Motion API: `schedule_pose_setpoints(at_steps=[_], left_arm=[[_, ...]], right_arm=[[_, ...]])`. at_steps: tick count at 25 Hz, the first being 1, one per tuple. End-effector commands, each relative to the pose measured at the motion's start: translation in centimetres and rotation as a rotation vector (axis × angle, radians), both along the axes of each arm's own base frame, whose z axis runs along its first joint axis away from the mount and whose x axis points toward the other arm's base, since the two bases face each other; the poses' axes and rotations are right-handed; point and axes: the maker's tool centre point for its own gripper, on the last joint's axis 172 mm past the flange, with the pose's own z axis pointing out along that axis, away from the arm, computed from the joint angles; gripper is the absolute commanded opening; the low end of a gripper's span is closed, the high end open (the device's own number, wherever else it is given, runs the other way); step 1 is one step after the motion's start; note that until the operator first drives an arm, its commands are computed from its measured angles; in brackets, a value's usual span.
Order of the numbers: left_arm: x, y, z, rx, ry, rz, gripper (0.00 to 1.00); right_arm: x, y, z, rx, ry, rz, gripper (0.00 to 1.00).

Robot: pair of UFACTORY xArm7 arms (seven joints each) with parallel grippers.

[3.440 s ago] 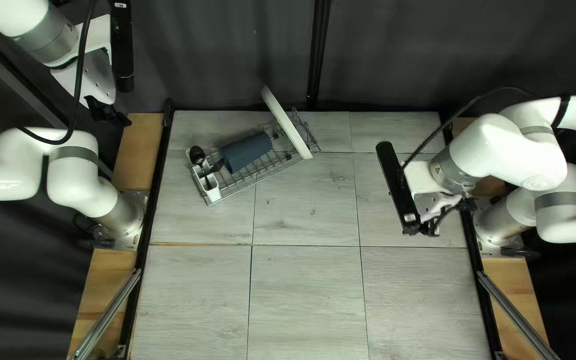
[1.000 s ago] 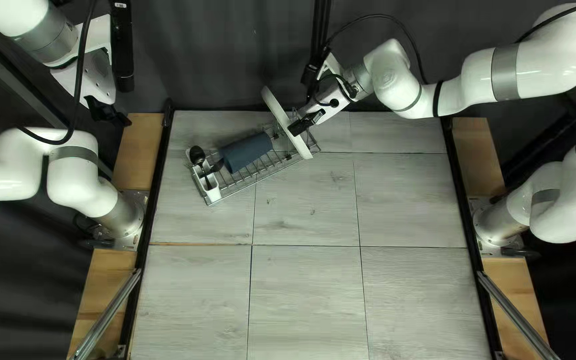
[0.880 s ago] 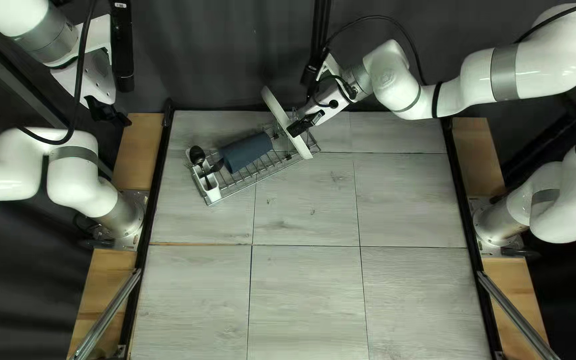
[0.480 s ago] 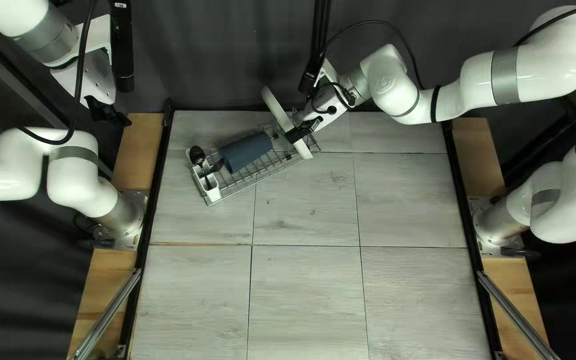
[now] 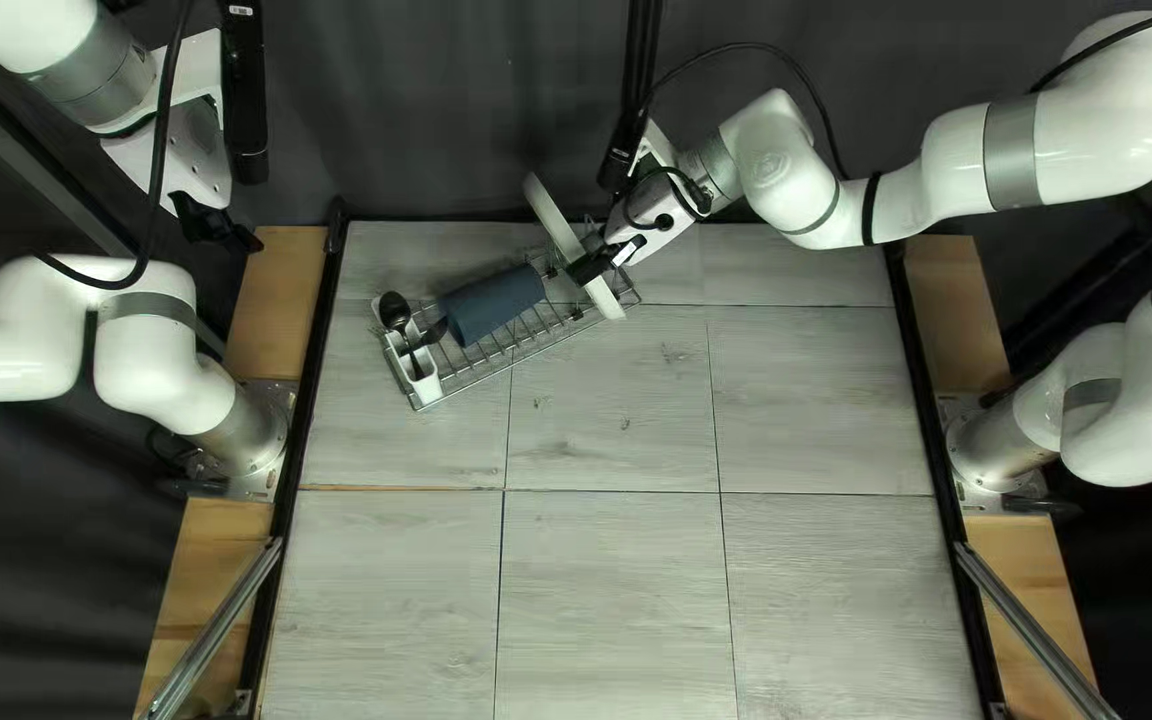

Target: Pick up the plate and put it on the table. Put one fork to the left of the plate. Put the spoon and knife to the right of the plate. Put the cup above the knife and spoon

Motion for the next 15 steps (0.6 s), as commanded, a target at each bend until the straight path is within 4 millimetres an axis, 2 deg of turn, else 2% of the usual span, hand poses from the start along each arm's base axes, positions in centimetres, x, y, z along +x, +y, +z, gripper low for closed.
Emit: schedule_pose_setpoints(at_steps=[1,5,8,12,13,15], left_arm=[[0.0,0.0,0.0,0.000,0.000,0.000,1.00],[0.0,0.0,0.0,0.000,0.000,0.000,1.00],[0.0,0.0,0.0,0.000,0.000,0.000,1.00],[0.0,0.0,0.0,0.000,0.000,0.000,1.00],[0.0,0.0,0.0,0.000,0.000,0.000,1.00],[0.0,0.0,0.0,0.000,0.000,0.000,1.00]], right_arm=[[0.0,1.4,2.4,-0.029,0.006,0.023,0.00],[-0.9,3.4,5.2,-0.068,0.030,0.052,0.00],[-2.4,6.3,6.7,-0.115,0.098,0.089,0.00],[-5.1,10.5,6.9,-0.177,0.208,0.155,0.00],[-6.3,12.2,6.4,-0.198,0.264,0.174,0.00],[-7.7,14.2,5.6,-0.223,0.345,0.192,0.00]])
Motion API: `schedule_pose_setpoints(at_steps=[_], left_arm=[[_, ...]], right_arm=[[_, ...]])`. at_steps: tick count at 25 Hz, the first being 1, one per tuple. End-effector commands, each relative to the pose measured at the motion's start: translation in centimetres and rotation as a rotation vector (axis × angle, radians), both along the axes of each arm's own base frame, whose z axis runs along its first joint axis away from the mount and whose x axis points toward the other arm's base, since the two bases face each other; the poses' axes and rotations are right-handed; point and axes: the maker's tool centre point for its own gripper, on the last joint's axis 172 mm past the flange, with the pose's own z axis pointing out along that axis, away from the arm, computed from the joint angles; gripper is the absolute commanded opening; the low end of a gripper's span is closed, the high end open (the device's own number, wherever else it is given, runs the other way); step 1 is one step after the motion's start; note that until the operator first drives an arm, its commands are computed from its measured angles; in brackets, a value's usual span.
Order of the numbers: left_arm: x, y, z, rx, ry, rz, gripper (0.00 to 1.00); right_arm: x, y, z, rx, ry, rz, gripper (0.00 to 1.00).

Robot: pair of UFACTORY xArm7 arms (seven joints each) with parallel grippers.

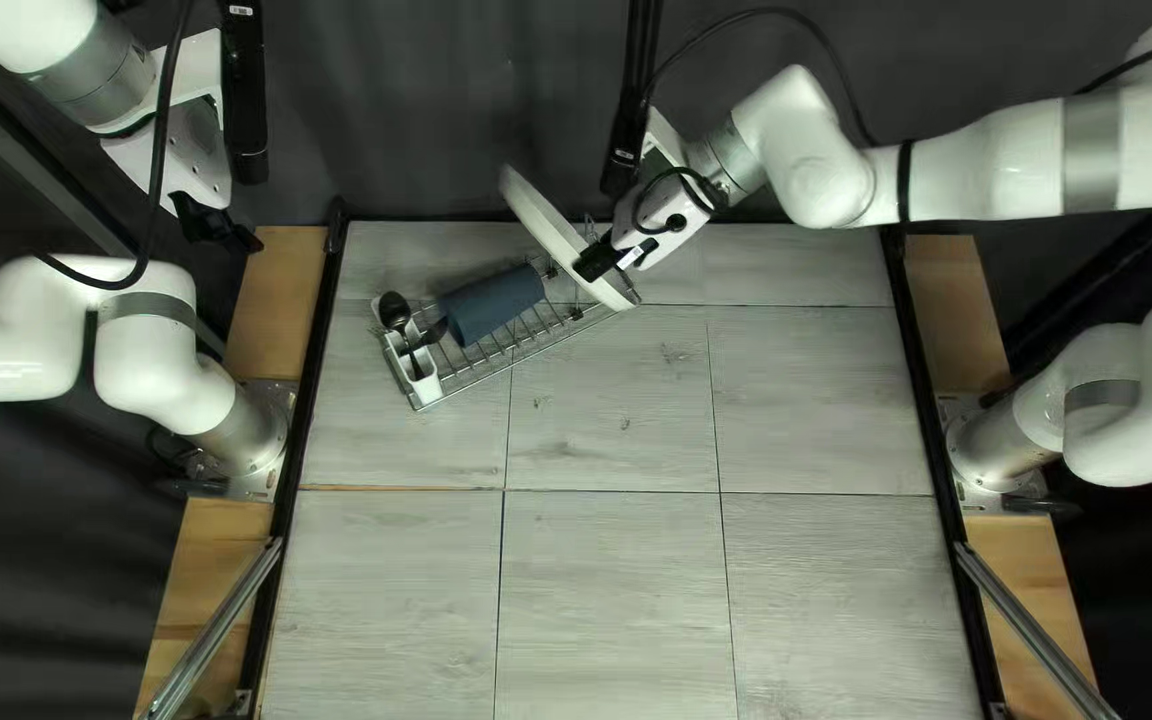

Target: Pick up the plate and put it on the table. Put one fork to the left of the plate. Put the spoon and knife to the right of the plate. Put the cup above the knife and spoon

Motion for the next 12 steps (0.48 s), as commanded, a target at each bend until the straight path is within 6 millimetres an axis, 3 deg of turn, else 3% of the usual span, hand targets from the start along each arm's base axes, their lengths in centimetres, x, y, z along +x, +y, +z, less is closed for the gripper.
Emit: schedule_pose_setpoints(at_steps=[1,6,12], left_arm=[[0.0,0.0,0.0,0.000,0.000,0.000,1.00],[0.0,0.0,0.0,0.000,0.000,0.000,1.00],[0.0,0.0,0.0,0.000,0.000,0.000,1.00]], right_arm=[[-4.6,6.0,-1.7,-0.093,0.220,0.049,0.00],[-8.1,10.5,-5.0,-0.172,0.430,0.050,0.00],[-9.7,15.3,-8.3,-0.269,0.540,0.082,0.00]])
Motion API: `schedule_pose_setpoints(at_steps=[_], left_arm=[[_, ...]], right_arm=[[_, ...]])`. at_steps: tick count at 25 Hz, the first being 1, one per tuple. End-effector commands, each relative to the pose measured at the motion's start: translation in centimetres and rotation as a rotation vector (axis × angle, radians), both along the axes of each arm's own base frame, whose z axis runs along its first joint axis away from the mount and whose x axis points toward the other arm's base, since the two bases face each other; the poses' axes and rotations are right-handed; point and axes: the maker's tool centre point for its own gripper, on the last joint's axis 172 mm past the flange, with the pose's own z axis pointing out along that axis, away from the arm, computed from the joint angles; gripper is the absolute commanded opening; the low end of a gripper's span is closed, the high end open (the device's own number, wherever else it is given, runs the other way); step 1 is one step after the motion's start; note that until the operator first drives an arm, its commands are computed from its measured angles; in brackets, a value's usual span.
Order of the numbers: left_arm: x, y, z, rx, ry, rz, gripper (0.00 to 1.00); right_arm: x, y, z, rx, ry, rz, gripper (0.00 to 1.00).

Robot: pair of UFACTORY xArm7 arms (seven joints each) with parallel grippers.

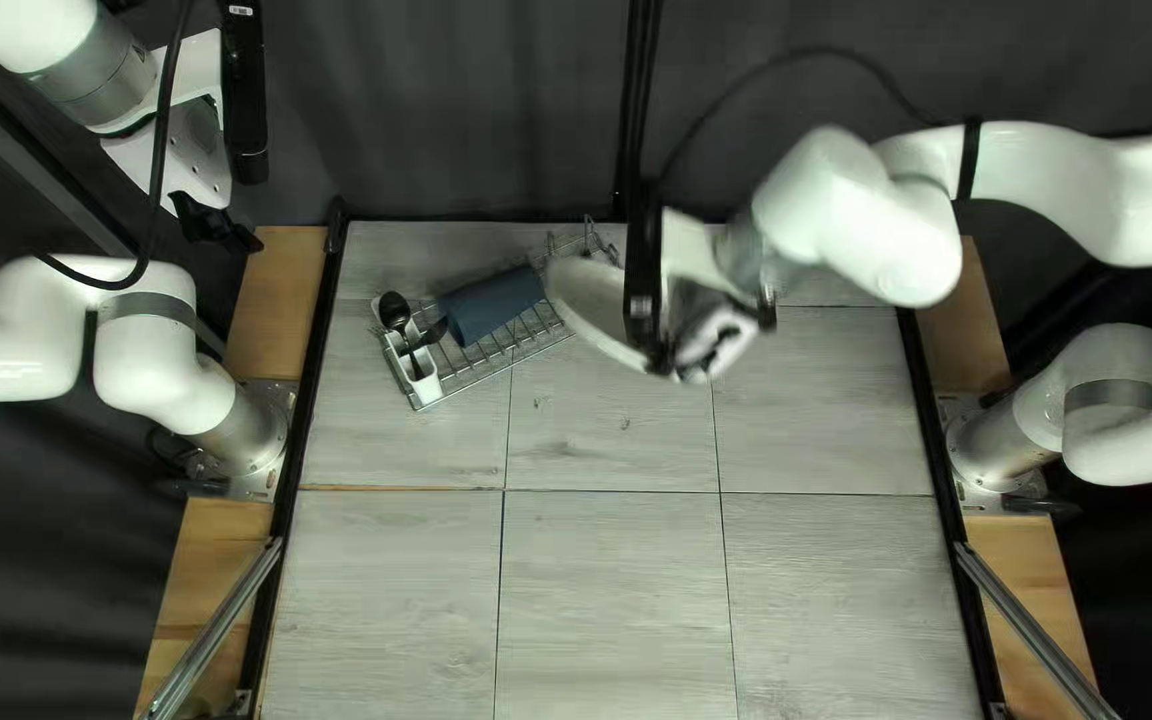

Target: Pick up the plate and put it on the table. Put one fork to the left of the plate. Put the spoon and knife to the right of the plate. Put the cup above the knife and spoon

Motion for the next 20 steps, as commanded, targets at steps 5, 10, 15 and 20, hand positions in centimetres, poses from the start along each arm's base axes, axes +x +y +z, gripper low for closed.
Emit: schedule_pose_setpoints(at_steps=[5,10,15,20], left_arm=[[0.0,0.0,0.0,0.000,0.000,0.000,1.00],[0.0,0.0,0.0,0.000,0.000,0.000,1.00],[0.0,0.0,0.0,0.000,0.000,0.000,1.00],[0.0,0.0,0.0,0.000,0.000,0.000,1.00]], right_arm=[[-1.2,5.6,-3.6,-0.112,0.110,0.079,0.00],[-1.2,5.6,-3.6,-0.112,0.110,0.079,0.00],[-1.2,5.6,-3.6,-0.112,0.110,0.079,0.00],[-0.1,8.0,-4.2,-0.167,0.057,0.136,0.00]])
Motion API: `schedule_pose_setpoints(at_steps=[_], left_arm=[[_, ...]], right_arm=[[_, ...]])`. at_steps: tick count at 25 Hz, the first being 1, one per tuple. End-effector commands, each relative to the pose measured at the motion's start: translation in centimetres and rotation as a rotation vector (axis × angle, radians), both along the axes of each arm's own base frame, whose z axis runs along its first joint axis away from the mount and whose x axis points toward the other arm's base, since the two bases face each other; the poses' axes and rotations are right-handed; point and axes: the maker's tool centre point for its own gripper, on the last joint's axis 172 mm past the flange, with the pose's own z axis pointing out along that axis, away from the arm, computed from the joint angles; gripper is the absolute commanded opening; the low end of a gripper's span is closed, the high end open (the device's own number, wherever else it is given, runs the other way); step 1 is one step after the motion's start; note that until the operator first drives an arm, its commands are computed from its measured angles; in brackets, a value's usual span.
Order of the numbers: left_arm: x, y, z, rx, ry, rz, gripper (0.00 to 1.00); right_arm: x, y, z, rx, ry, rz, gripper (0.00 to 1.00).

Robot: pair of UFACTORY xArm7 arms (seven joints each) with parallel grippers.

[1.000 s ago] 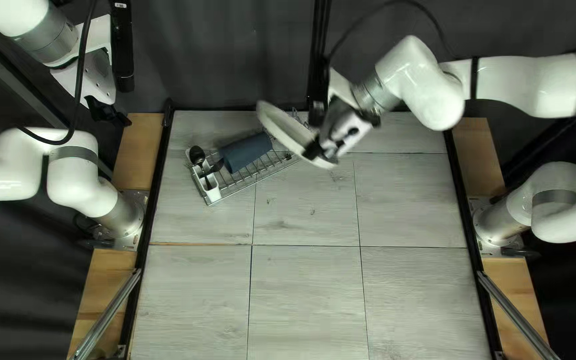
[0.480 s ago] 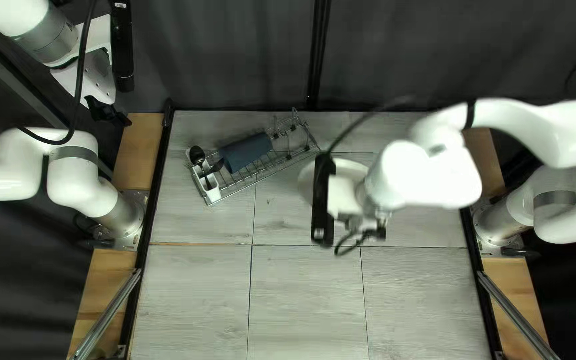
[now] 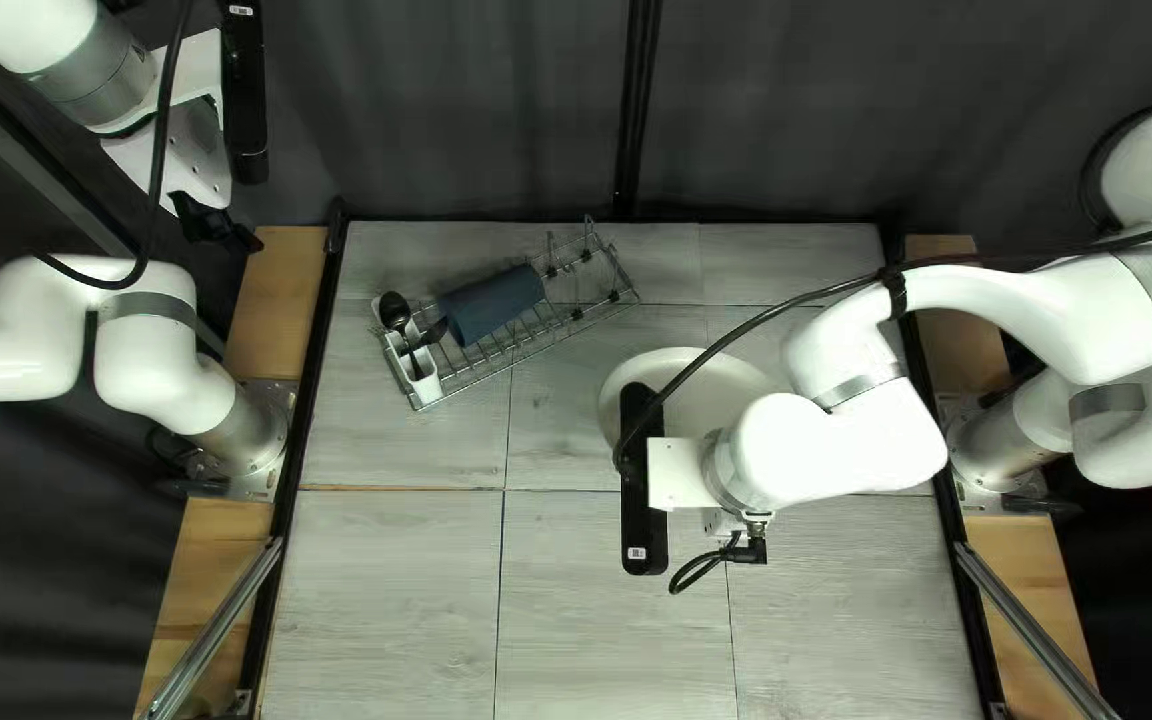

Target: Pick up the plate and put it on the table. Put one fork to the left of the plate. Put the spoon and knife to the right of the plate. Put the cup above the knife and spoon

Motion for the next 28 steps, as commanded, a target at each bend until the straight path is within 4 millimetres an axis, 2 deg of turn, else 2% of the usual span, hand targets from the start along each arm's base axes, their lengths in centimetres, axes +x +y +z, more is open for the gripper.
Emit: schedule_pose_setpoints(at_steps=[1,4,9,12,17,21,28], left_arm=[[0.0,0.0,0.0,0.000,0.000,0.000,1.00],[0.0,0.0,0.0,0.000,0.000,0.000,1.00],[0.0,0.0,0.0,0.000,0.000,0.000,1.00],[0.0,0.0,0.0,0.000,0.000,0.000,1.00],[0.0,0.0,0.0,0.000,0.000,0.000,1.00],[0.0,0.0,0.0,0.000,0.000,0.000,1.00],[0.0,0.0,0.0,0.000,0.000,0.000,1.00]], right_arm=[[1.5,2.7,-0.7,-0.052,-0.055,0.073,0.00],[2.8,4.2,-2.2,-0.092,-0.079,0.145,0.00],[3.7,6.2,-5.1,-0.155,-0.086,0.243,0.00],[3.6,6.9,-7.3,-0.189,-0.091,0.284,0.00],[3.2,7.4,-9.5,-0.236,-0.104,0.318,0.00],[2.9,9.0,-12.0,-0.281,-0.112,0.347,0.00],[2.8,10.3,-15.6,-0.305,-0.094,0.378,0.00]])
